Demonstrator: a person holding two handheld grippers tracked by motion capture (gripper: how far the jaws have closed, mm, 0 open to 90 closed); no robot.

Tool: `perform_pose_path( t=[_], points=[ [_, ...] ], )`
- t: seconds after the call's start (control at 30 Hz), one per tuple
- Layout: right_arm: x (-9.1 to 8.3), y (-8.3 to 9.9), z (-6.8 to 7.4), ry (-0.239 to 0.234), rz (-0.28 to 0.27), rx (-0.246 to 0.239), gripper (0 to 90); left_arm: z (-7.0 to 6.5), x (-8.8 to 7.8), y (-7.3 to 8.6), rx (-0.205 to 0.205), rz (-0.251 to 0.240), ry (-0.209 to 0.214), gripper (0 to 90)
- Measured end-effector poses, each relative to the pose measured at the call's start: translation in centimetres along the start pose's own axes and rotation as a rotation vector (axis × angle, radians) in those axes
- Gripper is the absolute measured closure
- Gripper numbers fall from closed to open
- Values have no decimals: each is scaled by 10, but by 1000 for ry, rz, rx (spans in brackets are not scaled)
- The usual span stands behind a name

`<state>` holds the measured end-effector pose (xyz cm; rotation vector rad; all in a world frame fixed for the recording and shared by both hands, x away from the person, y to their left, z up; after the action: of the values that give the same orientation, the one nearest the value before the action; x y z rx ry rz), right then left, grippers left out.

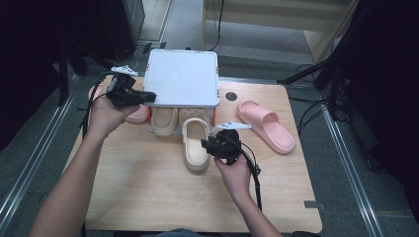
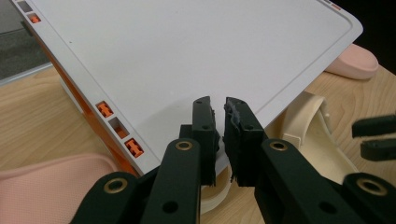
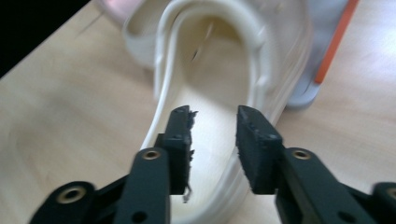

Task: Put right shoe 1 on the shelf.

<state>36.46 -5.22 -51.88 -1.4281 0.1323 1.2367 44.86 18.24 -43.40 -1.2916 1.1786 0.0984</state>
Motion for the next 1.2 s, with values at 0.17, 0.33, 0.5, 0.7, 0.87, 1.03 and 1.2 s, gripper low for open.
perform_pose_path(
  t=[0.17, 0.33, 0.5, 0.7, 0.87, 1.03, 1.2],
  points=[
    [1, 23, 9, -31, 51, -43, 736, 0, 0, 0, 1, 2, -5, 822],
    [-3, 37, 20, -60, 69, -53, 830, 0, 0, 0, 2, -1, -5, 822],
    [-6, 56, 32, -99, 109, -48, 861, 0, 0, 0, 3, 1, -3, 821],
    [8, 82, 28, -30, 205, -101, 900, 0, 0, 0, 5, 0, -7, 821],
    [21, 77, 22, -24, 208, -80, 900, 0, 0, 0, 3, -2, -2, 820],
    [24, 56, 27, -31, 146, -90, 900, 0, 0, 0, 4, -5, -2, 820],
    [36, 37, 25, -15, 134, -110, 899, 0, 0, 0, 6, -2, -5, 820]
  ],
)
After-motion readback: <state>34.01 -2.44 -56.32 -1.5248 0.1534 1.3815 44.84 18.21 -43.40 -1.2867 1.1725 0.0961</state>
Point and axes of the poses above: each handheld gripper's, and its own axes: x roughly forward along the jaws, y roughly out of its underside, z roughly to its left, the point moved 8 cm from there along x, roughly forward along the jaws, and after that the axes turned 7 degrees about z, right-handed, at the moved point
